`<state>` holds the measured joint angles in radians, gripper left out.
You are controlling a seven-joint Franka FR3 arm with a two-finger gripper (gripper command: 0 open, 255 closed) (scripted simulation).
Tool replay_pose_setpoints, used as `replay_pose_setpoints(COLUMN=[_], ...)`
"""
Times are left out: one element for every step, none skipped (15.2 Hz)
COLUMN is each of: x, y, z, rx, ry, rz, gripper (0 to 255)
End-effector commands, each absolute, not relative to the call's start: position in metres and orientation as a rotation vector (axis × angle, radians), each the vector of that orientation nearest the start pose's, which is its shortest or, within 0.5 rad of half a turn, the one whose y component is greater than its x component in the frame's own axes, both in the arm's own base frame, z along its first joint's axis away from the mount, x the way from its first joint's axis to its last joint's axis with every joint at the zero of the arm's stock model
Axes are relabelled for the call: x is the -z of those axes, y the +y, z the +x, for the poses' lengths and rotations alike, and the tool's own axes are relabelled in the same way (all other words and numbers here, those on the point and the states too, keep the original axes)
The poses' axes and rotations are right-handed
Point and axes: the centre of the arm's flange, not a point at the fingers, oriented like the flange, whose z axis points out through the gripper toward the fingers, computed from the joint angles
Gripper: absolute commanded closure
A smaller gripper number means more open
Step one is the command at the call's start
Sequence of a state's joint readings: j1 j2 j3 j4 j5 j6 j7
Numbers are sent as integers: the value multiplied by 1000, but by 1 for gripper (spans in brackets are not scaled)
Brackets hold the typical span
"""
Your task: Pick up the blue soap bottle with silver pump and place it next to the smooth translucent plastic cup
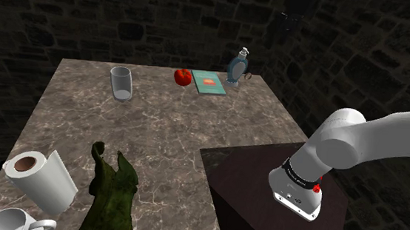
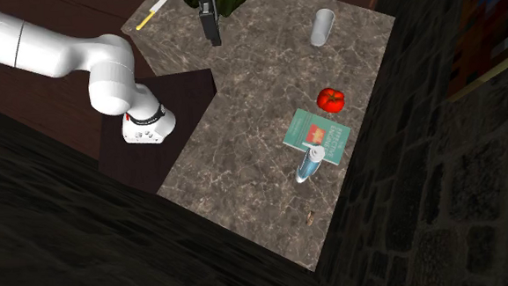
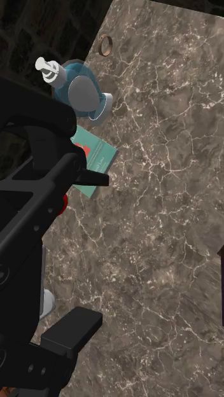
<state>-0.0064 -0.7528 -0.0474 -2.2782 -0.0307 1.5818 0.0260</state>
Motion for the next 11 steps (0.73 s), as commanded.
replay_pose_setpoints(x=[-618, -613, -608, -603, -598, -593, -588, -583, -578, -573, -568], y=[-25, -35, -45, -55, -65, -75, -85, -95, -105, -115, -125], z=[317, 325, 332, 339, 347, 354, 361, 368, 376, 383, 390], rx=[88, 89, 89, 90, 91, 92, 93, 94, 95, 95, 96], ry=[107, 110, 112, 114, 116, 119, 121, 123, 126, 128, 130], rz=[-3137, -3136, -3134, -3132, -3130, -3128, -3127, -3125, -3123, -3121, -3119], gripper=[0, 0, 0, 0, 0, 0, 0, 0, 0, 0, 0])
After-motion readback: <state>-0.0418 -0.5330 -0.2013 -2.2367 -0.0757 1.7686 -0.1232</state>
